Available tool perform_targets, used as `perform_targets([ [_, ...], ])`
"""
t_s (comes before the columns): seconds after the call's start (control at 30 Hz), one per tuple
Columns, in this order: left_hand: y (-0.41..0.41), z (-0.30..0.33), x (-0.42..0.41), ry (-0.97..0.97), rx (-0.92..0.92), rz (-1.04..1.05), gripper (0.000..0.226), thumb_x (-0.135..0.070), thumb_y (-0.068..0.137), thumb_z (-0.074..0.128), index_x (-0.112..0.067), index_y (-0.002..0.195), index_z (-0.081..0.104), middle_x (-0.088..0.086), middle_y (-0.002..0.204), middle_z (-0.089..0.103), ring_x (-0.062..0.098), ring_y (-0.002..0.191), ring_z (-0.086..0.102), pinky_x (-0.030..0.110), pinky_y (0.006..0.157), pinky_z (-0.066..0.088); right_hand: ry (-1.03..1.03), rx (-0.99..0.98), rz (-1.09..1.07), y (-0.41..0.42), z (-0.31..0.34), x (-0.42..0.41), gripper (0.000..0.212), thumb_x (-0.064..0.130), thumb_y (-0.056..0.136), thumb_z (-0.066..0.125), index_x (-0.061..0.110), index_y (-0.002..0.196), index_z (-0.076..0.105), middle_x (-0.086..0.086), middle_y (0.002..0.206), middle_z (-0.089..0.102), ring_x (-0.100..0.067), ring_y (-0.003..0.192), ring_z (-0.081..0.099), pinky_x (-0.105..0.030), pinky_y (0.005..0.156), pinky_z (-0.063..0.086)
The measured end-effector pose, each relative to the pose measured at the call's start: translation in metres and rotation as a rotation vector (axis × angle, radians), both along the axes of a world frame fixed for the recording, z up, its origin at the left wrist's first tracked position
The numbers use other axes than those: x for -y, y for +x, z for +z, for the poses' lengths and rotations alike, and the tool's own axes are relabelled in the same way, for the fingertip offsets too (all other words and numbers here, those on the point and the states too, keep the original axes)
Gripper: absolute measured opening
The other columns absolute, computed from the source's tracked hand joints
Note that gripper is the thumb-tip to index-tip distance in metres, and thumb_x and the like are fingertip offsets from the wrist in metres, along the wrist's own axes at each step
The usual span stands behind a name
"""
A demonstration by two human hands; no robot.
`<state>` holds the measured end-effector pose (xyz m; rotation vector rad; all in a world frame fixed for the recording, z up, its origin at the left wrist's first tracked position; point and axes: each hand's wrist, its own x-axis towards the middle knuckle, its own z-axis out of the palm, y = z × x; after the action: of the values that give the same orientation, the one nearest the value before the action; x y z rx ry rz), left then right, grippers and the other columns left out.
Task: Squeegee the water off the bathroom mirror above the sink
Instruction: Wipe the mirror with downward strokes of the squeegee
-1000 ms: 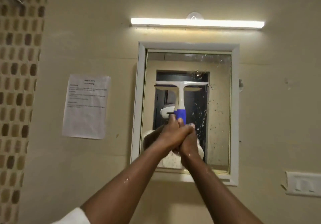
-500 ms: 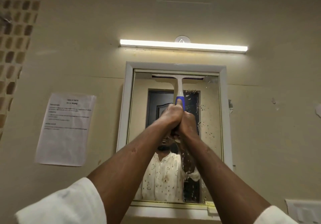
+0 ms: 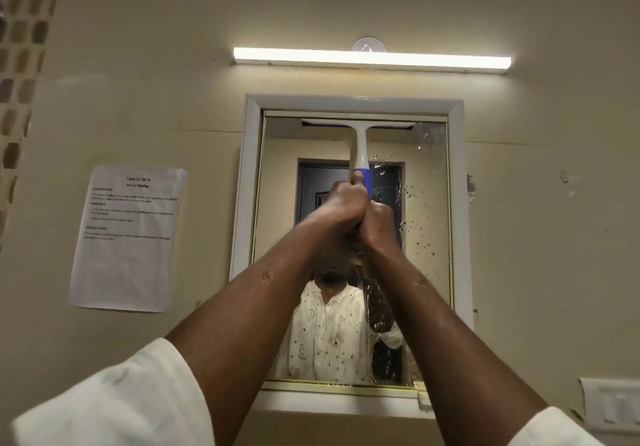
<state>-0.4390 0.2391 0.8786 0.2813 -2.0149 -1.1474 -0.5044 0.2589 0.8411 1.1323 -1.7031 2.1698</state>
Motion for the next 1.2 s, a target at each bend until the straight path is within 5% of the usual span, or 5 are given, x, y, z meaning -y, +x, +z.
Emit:
perform_targets([
  [0.4,-0.017,-0.046,0.009,-0.117,-0.051,0.061,0.052,-0.051,0.099,0.018,-0.015,0.081,0.051,0.007,0.077,0.058,0.016,0.070,0.059,0.030,0.064,0.047,-0.031,-0.017,0.008,-0.004,-0.047,0.002,0.029,0.015,0.100,0.046,0.018,0.072,0.050,0.000,0.060,0.053,0.004,0.042,0.057,-0.007,0.041,0.042],
  [0.6,-0.017,-0.076,0.005,-0.102,-0.042,0.095,0.049,-0.049,0.100,0.018,-0.013,0.099,0.051,0.002,0.078,0.055,0.014,0.073,0.058,0.030,0.071,0.047,-0.057,0.055,0.120,0.002,-0.081,-0.008,0.023,0.023,0.096,0.047,0.021,0.075,0.054,0.005,0.062,0.058,-0.006,0.050,0.061,-0.032,0.046,0.052],
  [0.73,-0.013,-0.097,-0.003,-0.091,-0.007,0.102,0.050,-0.049,0.100,0.017,-0.012,0.101,0.051,0.003,0.083,0.057,0.017,0.078,0.058,0.034,0.077,0.048,-0.113,0.050,0.059,0.006,-0.103,-0.014,0.030,0.024,0.099,0.045,0.019,0.072,0.057,0.009,0.046,0.061,-0.001,0.046,0.062,-0.014,0.041,0.047],
  [0.93,-0.007,-0.131,-0.010,-0.100,-0.003,0.098,0.051,-0.047,0.101,0.018,-0.013,0.095,0.055,0.009,0.090,0.061,0.024,0.091,0.062,0.042,0.093,0.050,-0.106,0.148,0.142,0.012,-0.136,-0.023,0.033,0.036,0.096,0.045,0.017,0.076,0.063,0.004,0.051,0.065,-0.010,0.050,0.066,-0.022,0.041,0.048],
  [1.2,0.001,-0.183,-0.016,-0.105,0.044,0.106,0.055,-0.049,0.100,0.017,-0.014,0.096,0.059,0.000,0.078,0.061,0.010,0.070,0.056,0.024,0.057,0.037,-0.019,0.144,0.060,0.019,-0.185,-0.032,0.045,0.044,0.098,0.043,0.008,0.083,0.065,-0.009,0.064,0.065,-0.022,0.058,0.063,-0.027,0.045,0.047],
])
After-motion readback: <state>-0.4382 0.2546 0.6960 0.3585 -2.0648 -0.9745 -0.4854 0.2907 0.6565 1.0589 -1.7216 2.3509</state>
